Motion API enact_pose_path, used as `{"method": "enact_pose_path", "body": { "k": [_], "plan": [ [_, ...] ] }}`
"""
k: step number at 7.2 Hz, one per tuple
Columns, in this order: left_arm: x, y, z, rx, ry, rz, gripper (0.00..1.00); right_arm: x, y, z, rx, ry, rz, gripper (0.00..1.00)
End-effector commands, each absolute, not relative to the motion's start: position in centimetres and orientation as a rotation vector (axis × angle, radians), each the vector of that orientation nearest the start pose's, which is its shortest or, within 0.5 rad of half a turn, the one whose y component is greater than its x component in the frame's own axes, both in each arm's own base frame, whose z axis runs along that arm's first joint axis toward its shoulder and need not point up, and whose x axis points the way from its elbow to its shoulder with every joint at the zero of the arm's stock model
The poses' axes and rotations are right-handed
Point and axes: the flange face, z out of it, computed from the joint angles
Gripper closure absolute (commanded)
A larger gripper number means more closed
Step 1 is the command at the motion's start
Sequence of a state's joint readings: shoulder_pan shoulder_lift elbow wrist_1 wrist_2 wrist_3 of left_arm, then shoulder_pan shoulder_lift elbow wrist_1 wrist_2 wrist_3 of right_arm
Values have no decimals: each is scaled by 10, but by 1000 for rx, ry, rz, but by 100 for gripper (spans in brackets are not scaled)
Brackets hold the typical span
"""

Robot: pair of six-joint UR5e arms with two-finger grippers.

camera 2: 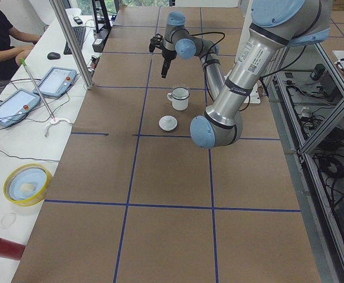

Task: Remove funnel from cup
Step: 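Move the left gripper over the clear glass funnel in the white mug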

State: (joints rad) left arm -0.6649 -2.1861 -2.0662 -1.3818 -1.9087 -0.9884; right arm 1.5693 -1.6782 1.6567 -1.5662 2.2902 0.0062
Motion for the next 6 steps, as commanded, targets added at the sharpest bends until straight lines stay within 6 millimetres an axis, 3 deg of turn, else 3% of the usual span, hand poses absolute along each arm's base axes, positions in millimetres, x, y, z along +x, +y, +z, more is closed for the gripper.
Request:
{"method": "enact_pose_path", "body": {
  "k": [1, 2, 5, 6],
  "plan": [
    [411, -398, 112, 254, 940, 77, 0, 67, -445, 670, -19, -719, 10, 0],
    [426, -391, 103, 284, 923, 79, 0, 67, -445, 670, -19, -719, 10, 0],
    [433, -388, 99, 283, 909, 84, 0, 67, -445, 670, -19, -719, 10, 0],
    [446, -380, 88, 247, 891, 76, 0, 67, -445, 670, -19, -719, 10, 0]
  ]
}}
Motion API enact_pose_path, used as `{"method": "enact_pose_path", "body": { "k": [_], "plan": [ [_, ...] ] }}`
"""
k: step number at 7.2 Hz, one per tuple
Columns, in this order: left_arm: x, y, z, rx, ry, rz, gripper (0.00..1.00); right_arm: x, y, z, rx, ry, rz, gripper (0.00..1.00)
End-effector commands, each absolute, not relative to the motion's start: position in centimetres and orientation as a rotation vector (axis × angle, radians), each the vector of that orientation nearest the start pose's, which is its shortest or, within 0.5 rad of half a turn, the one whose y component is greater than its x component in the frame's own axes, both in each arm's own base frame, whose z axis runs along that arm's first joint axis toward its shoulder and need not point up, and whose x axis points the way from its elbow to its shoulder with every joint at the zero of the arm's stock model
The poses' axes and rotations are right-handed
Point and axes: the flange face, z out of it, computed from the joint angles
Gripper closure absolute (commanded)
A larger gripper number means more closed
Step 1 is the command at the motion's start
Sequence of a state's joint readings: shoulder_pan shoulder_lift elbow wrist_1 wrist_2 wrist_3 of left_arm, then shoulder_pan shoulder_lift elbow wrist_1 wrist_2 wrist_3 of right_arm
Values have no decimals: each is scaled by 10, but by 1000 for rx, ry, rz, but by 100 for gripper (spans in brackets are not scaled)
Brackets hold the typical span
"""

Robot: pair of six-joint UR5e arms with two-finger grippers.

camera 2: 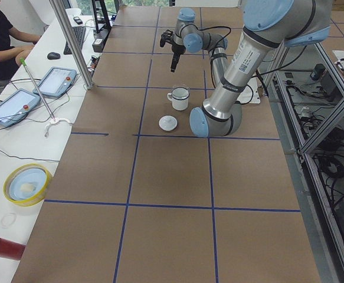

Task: Remove funnel from cup
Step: 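Move the left gripper over the clear glass funnel in the white mug, then lower the left gripper and close it on the funnel rim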

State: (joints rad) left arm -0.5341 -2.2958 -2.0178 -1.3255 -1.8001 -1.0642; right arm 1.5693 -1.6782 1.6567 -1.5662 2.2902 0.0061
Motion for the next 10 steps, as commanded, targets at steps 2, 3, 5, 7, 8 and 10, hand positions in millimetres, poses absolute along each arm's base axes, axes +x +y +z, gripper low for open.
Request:
{"method": "enact_pose_path", "body": {
  "k": [2, 3, 5, 7, 8, 10],
  "plan": [
    [465, -362, 73, 205, 895, 41, 0, 67, -445, 670, -19, -719, 10, 0],
    [478, -364, 75, 183, 877, 24, 0, 67, -445, 670, -19, -719, 10, 0],
    [523, -360, 109, 164, 774, 36, 0, 67, -445, 670, -19, -719, 10, 0],
    [517, -356, 143, 141, 738, 35, 0, 67, -445, 670, -19, -719, 10, 0],
    [502, -349, 151, 144, 747, 36, 0, 67, -445, 670, -19, -719, 10, 0],
    [503, -350, 159, 141, 740, 39, 6, 67, -445, 670, -19, -719, 10, 0]
  ]
}}
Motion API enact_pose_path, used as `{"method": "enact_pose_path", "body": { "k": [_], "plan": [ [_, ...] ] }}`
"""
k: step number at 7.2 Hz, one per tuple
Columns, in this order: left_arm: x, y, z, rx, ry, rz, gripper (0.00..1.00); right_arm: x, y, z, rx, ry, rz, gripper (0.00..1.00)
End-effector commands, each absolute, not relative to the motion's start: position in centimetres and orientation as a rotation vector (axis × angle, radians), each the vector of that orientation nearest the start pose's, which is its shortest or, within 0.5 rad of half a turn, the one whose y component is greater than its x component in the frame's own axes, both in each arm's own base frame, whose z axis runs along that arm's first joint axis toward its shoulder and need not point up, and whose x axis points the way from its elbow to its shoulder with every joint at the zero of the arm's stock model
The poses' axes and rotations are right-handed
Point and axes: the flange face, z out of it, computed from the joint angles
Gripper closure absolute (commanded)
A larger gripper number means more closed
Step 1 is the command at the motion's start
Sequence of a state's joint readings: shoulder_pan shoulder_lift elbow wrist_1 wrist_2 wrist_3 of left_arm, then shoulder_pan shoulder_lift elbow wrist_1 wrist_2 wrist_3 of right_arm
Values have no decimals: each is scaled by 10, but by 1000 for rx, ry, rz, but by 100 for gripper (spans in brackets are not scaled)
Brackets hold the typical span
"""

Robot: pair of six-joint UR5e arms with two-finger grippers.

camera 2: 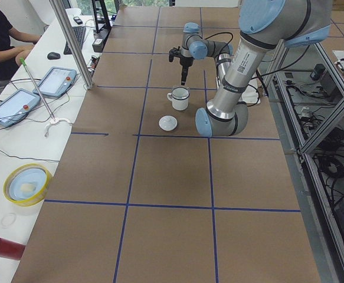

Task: Remove funnel from cup
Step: 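Lower the left gripper and close it on the funnel rim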

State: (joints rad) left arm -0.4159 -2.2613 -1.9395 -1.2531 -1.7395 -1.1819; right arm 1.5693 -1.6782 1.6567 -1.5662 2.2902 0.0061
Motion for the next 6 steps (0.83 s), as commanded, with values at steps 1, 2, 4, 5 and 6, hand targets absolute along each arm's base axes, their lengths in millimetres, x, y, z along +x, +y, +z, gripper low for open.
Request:
{"method": "enact_pose_path", "body": {
  "k": [1, 2, 4, 5, 6],
  "plan": [
    [508, -351, 162, 143, 746, 42, 7, 67, -445, 670, -19, -719, 10, 0],
    [524, -358, 171, 148, 755, 43, 10, 67, -445, 670, -19, -719, 10, 0],
    [532, -360, 175, 151, 765, 44, 25, 67, -445, 670, -19, -719, 10, 0],
    [531, -361, 176, 152, 764, 44, 41, 67, -445, 670, -19, -719, 10, 0],
    [528, -361, 174, 157, 767, 45, 49, 67, -445, 670, -19, -719, 10, 0]
  ]
}}
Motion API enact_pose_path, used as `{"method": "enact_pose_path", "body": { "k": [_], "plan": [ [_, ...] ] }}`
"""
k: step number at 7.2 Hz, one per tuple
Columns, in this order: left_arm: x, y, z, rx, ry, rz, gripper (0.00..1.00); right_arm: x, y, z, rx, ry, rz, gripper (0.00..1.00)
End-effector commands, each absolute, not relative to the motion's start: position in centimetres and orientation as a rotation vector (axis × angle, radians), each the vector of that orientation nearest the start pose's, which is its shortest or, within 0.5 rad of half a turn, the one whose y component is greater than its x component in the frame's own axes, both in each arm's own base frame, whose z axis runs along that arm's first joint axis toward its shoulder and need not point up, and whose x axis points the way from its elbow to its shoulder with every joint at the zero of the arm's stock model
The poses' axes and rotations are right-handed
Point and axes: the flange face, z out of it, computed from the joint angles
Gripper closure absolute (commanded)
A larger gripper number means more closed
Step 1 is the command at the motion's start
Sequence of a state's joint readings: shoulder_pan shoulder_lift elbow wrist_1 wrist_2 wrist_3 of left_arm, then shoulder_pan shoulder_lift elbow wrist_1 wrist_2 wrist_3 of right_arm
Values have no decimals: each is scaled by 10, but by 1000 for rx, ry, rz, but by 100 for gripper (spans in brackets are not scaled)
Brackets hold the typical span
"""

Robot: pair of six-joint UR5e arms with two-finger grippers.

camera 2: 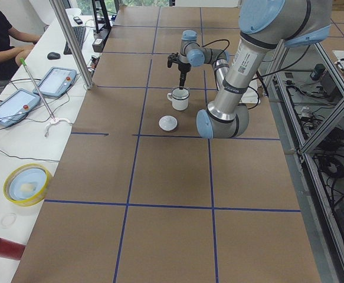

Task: Remove funnel from cup
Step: 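Lower the left gripper and close it on the funnel rim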

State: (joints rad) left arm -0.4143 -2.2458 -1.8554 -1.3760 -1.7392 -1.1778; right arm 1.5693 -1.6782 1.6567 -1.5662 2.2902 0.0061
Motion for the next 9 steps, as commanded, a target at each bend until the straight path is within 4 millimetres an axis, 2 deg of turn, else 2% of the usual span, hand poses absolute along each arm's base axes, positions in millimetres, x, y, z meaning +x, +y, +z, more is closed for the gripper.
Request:
{"method": "enact_pose_path", "body": {
  "k": [1, 2, 4, 5, 7, 8, 9],
  "plan": [
    [520, -358, 177, 159, 769, 42, 75, 67, -445, 670, -19, -719, 10, 0],
    [510, -354, 181, 162, 775, 43, 100, 67, -445, 670, -19, -719, 10, 0],
    [510, -354, 184, 157, 770, 38, 100, 67, -445, 670, -19, -719, 10, 0],
    [506, -353, 178, 160, 778, 33, 100, 67, -445, 670, -19, -719, 10, 0],
    [477, -342, 156, 161, 781, 31, 100, 67, -445, 670, -19, -719, 10, 0],
    [459, -348, 148, 170, 778, 14, 100, 67, -445, 670, -19, -719, 10, 0],
    [432, -360, 137, 179, 779, -14, 100, 67, -445, 670, -19, -719, 10, 0]
  ]
}}
